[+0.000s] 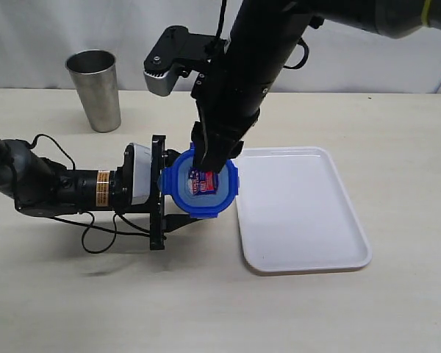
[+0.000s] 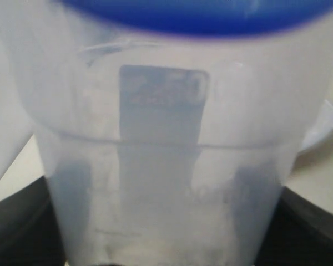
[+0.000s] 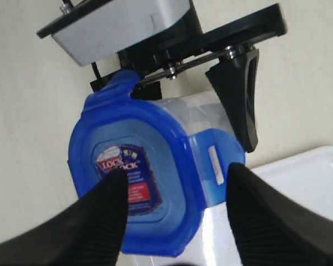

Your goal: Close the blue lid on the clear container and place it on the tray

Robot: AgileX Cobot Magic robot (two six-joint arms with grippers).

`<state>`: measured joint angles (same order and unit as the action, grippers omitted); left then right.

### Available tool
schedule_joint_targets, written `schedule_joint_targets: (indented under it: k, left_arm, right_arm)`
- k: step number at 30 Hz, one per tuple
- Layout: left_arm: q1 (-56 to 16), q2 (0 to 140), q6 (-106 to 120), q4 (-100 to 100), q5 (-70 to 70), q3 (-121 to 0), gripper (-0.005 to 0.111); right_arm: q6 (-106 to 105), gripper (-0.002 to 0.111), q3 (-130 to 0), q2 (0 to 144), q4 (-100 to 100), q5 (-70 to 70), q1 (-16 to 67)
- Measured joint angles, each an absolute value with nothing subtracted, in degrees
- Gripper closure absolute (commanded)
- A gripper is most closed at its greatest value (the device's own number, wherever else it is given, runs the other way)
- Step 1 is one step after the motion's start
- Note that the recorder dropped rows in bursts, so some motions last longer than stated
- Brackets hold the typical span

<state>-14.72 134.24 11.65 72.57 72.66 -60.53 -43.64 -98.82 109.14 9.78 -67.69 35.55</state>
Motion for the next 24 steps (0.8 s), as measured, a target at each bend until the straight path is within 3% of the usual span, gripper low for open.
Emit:
schedule_joint_targets:
  k: [24]
  left_arm:
    - [-14.63,134.16,9.1,72.8,72.55,-60.53,0.107]
  right_arm:
    - [-42.38,0.071,-100.72,113.35,9.58,-67.84,35.55]
